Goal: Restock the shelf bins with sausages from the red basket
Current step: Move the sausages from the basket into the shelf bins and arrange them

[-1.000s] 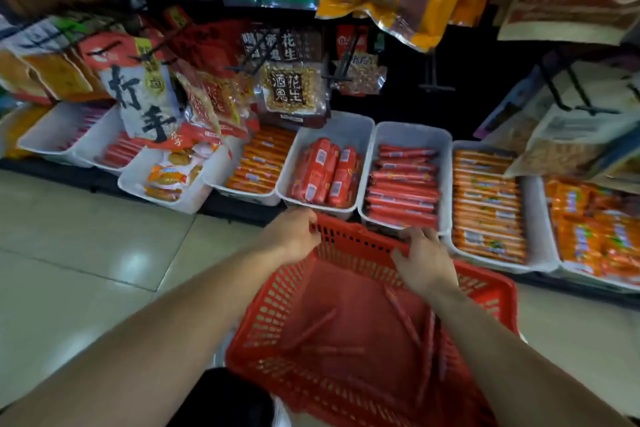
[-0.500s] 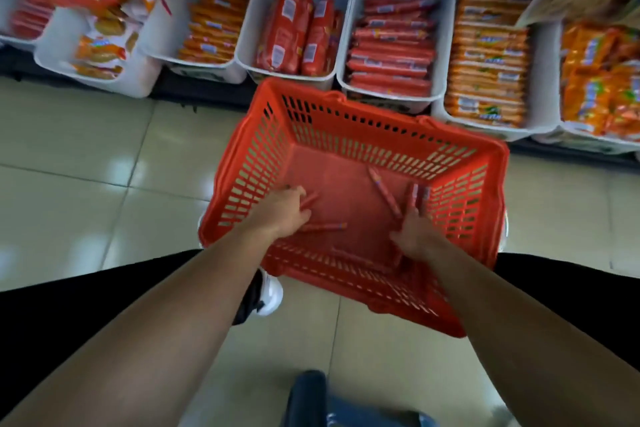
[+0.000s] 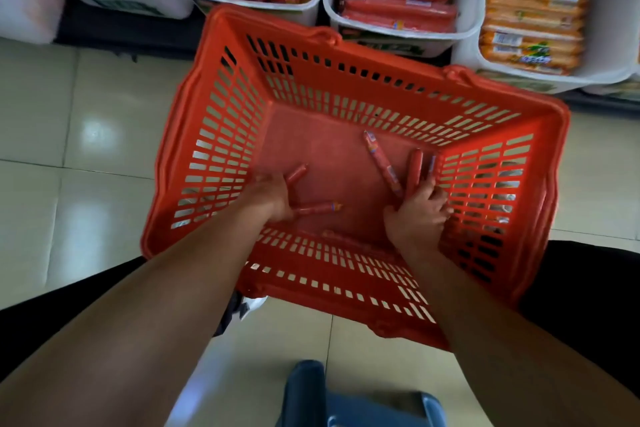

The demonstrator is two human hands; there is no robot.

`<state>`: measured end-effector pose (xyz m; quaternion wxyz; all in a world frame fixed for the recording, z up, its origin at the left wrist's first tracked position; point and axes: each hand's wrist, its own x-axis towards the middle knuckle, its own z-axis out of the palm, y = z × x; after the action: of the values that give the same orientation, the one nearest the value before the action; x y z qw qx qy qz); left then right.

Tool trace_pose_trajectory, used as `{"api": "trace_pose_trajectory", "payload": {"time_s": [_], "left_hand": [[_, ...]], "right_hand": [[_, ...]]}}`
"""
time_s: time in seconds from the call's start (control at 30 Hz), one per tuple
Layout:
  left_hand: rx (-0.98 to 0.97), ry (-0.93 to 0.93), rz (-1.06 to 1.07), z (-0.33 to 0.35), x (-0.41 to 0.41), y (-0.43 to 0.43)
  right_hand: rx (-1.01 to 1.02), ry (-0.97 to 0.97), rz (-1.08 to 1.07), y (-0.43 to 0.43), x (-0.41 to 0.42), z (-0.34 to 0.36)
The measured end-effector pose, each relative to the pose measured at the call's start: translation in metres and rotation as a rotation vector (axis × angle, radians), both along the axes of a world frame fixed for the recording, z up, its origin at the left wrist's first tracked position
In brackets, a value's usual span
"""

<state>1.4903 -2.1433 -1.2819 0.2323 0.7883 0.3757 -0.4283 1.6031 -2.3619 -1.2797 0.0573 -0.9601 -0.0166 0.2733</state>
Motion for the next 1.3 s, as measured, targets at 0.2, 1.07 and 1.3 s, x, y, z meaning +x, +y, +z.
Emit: {"api": "trace_pose_trajectory", "payload": {"time_s": [0.2,1.07,1.3], "left_hand": [[-0.069,-0.057,-0.009,0.001,0.004,0.0],[-0.188,0.01,-0.264,0.0,0.006,-0.014],[-0.139,-0.106,-0.284,0.016,0.006,0.009]], "right_hand": [[0.142,-0.035,-0.049,-0.011,0.008,-0.006],[0.281,0.191,0.154,-0.01,0.003,-0.018],[0.37,0.208,0.23,0.032,0.033,-0.02]]}}
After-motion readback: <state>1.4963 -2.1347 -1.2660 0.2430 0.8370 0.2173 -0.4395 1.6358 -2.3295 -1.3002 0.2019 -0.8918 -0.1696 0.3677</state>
